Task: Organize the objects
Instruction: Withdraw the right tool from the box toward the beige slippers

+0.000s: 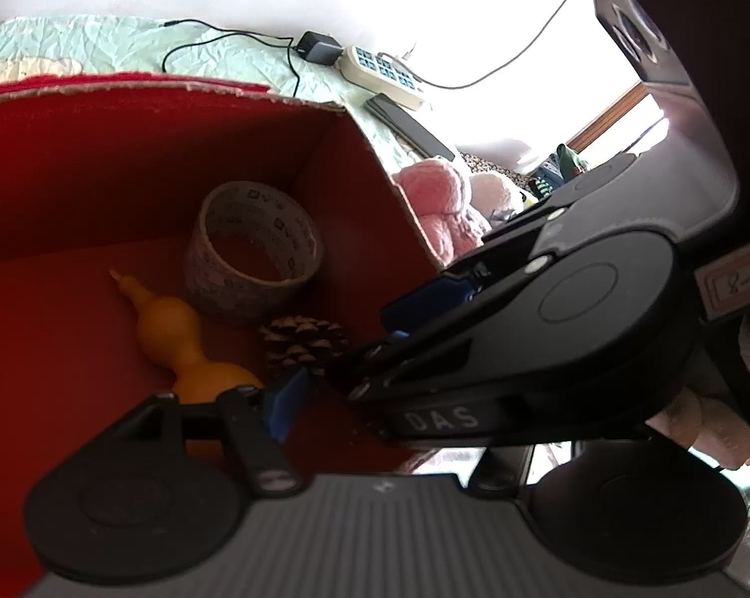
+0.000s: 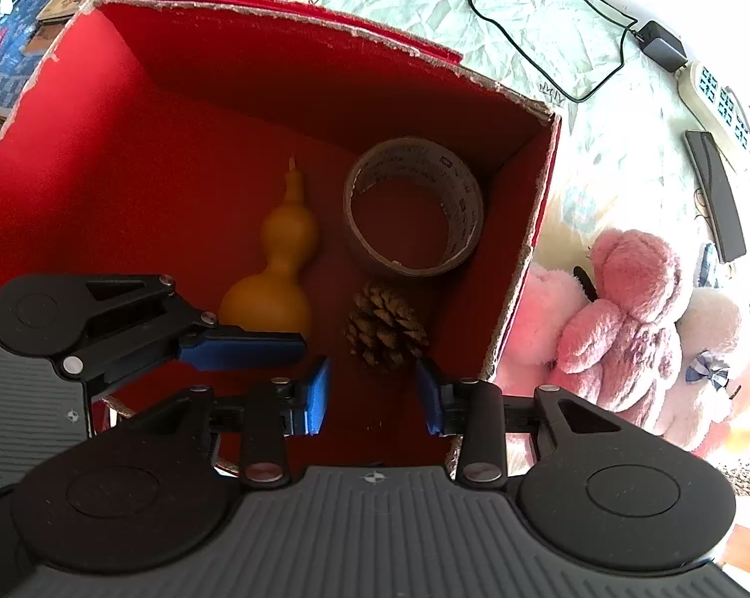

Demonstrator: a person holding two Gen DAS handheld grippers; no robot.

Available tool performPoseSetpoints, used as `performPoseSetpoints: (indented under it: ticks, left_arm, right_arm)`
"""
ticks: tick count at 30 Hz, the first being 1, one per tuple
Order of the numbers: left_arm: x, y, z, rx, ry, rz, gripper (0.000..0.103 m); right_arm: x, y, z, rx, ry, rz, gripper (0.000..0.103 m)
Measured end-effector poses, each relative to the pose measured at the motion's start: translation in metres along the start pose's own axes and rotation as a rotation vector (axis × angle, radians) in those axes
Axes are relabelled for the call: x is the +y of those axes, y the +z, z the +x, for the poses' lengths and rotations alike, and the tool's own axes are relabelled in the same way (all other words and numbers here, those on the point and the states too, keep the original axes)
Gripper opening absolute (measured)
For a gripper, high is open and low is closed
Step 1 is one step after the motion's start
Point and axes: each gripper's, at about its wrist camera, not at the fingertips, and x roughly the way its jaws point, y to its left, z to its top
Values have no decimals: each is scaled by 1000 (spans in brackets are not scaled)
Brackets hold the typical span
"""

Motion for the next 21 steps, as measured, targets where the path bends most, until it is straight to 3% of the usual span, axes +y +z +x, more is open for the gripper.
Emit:
performPoseSetpoints:
  ticks: [9, 21]
  left_arm:
    - [-15, 4, -16, -22, 34, 34, 64]
    - [-49, 5, -44, -70, 166, 118, 71]
  right_arm:
    - [-2, -8, -14, -80, 4, 21, 41]
    - [-4, -33, -52, -207, 62, 61, 47]
